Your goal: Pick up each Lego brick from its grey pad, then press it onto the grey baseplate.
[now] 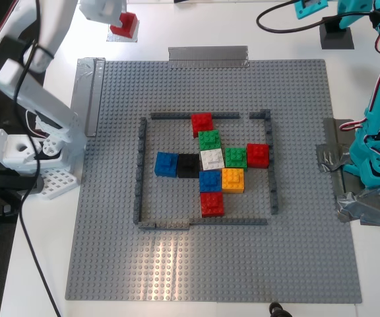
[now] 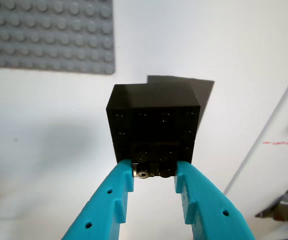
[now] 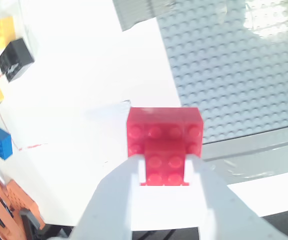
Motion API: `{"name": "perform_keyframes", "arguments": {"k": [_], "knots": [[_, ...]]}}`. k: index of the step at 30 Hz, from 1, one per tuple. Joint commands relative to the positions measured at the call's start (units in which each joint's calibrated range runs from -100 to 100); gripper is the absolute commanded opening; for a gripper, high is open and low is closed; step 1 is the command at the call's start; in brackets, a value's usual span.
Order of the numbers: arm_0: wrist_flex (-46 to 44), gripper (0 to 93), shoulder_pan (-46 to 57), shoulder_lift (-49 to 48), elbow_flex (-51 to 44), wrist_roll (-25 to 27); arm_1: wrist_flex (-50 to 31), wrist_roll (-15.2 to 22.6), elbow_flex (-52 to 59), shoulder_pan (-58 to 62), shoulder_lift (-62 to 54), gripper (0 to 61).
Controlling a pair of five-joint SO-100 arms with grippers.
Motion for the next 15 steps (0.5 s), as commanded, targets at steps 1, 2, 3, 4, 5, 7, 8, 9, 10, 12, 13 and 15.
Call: {"name": "perform_keyframes", "arguments": {"k": [1, 2, 3, 4, 5, 7, 8, 9, 10, 12, 13, 15], "knots": [[4.5, 0.0, -2.8, -5.1, -1.6, 2.3, 3.1, -2.0, 9.8, 8.3, -16.1, 0.2], [5.2, 0.0, -3.8, -5.5, -1.5, 2.8, 4.2, -2.4, 11.6, 10.5, -17.7, 0.2], [5.9, 0.0, -4.6, -5.9, -1.5, 3.4, 5.1, -2.8, 13.2, 12.6, -19.2, 0.2], [6.6, 0.0, -5.4, -6.3, -1.5, 4.3, 6.4, -3.7, 14.8, 14.9, -20.7, 0.2], [7.2, 0.0, -6.2, -6.6, -1.5, 5.1, 7.5, -4.2, 15.9, 17.0, -21.7, 0.2], [8.0, 0.0, -7.9, -7.7, -1.5, 6.5, 10.0, -5.0, 17.9, 21.3, -23.2, 0.2], [8.0, 0.0, -8.8, -8.4, -1.5, 7.1, 11.1, -5.5, 18.5, 23.7, -23.3, 0.2], [8.0, 0.0, -9.5, -8.9, -1.5, 7.8, 11.4, -5.8, 19.3, 25.8, -23.5, 0.2], [8.0, 0.0, -10.4, -9.6, -1.4, 8.6, 11.6, -6.0, 20.2, 28.1, -23.7, 0.2], [8.0, 0.0, -12.3, -11.4, -1.1, 9.8, 10.8, -6.4, 21.6, 32.2, -23.9, 0.2], [8.0, 0.0, -13.1, -12.5, -0.7, 10.3, 10.1, -6.6, 22.2, 34.1, -23.9, 0.2], [8.0, 0.0, -14.7, -14.8, 0.8, 11.4, 7.7, -7.7, 23.7, 37.7, -23.3, 0.2]]}}
